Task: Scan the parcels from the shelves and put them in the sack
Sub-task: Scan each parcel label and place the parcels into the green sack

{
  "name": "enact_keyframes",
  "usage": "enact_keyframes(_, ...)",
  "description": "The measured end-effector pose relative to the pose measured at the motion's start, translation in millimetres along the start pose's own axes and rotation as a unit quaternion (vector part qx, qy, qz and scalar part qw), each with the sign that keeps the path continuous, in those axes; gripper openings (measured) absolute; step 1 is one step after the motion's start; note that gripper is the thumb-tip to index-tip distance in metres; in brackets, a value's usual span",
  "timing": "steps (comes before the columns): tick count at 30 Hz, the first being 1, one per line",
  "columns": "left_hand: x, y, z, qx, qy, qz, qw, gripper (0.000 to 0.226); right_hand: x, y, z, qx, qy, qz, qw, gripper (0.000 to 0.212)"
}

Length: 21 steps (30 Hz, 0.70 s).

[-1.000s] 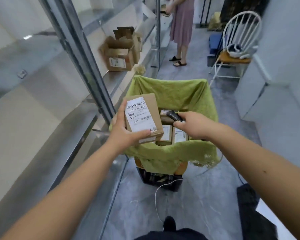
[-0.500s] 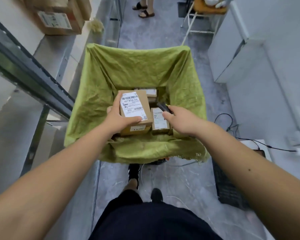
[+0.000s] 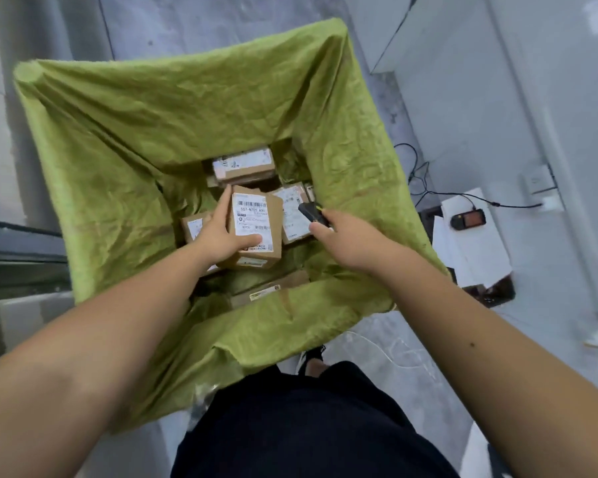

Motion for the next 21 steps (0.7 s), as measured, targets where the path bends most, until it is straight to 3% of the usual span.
enact_keyframes(7, -1, -24, 31, -0.030, 0.030, -0.144, 0.989, 0.132, -17, 9, 15, -0.018, -0.056, 0.029, 0.998, 0.054)
enact_keyframes(15, -14, -67, 60, -0.083, 0.080, -0.178, 0.977, 0.117, -43, 31, 4, -0.052, -0.092, 0.059, 0.993, 0.054)
enact_keyframes(21, -20, -74, 79, -0.138, 0.078, -0.145, 0.977, 0.101, -58, 33, -9, -0.061, -0.112, 0.064, 0.990, 0.056)
Point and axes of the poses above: each hand's wrist, its own z-axis towards the middle knuckle, its own y-axis out of the back of the hand, x = y × z, the point moved 9 cm from there along z, towards the middle knuckle, and after that the axes turned 4 degrees about -z, right-handed, at the moved point
